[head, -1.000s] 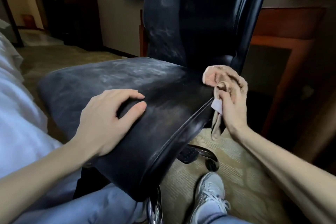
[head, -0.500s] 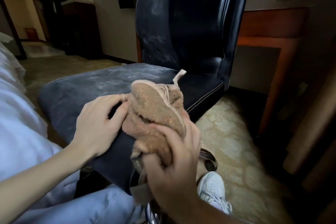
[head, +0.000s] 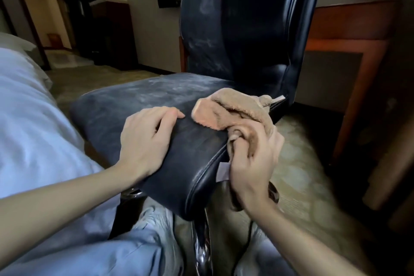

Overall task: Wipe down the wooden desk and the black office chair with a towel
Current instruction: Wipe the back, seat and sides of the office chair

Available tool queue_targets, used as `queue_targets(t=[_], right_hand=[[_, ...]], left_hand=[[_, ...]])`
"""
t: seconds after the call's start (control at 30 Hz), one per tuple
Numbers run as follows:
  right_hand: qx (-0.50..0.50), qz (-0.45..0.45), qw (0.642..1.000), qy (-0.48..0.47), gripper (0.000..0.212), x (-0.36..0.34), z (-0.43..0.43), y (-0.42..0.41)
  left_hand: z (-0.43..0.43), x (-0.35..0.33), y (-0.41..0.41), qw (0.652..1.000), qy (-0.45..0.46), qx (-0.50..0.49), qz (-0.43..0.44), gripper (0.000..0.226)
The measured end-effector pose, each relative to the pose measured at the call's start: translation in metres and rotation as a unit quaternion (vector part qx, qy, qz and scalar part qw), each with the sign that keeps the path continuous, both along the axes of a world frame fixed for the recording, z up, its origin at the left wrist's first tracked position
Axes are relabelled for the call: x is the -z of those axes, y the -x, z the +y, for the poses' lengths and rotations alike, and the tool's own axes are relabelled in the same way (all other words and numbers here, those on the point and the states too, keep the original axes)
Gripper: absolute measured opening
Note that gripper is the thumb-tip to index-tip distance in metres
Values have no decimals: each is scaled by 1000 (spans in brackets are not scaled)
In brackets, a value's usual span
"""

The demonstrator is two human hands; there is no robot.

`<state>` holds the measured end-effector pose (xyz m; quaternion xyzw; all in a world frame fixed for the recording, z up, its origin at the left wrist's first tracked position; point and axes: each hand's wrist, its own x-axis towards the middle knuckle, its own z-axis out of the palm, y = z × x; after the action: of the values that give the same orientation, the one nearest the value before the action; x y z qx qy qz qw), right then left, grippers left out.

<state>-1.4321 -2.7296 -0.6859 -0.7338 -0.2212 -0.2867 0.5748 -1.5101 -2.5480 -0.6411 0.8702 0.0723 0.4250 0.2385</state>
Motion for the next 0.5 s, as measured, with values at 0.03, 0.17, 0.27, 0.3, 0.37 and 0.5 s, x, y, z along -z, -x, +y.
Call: queue_targets(t=[0.03,0.17,0.27,0.3,0.37,0.5], right_hand=[[-7,-12,1000,-6,39,2,4,16],[-6,-121,992,44,32,0,10,72],[-52,-182,973,135,31,-22,2,70],[-64,-200,964,165,31,-35,-3,59],[-65,-199,960,188,36,-64,-11,28],[-54,-102,930,350,82,-109,-16,-43]], left_hand=[[1,1,0,1000,-6,-8,-5,53],[6,2,2,999,9,-14,-47,48],[9,1,6,998,33,4,-57,44],[10,-1,7,998,41,11,-55,44],[15,-4,7,998,38,30,-30,40],[28,2,9,998,31,43,-27,33]])
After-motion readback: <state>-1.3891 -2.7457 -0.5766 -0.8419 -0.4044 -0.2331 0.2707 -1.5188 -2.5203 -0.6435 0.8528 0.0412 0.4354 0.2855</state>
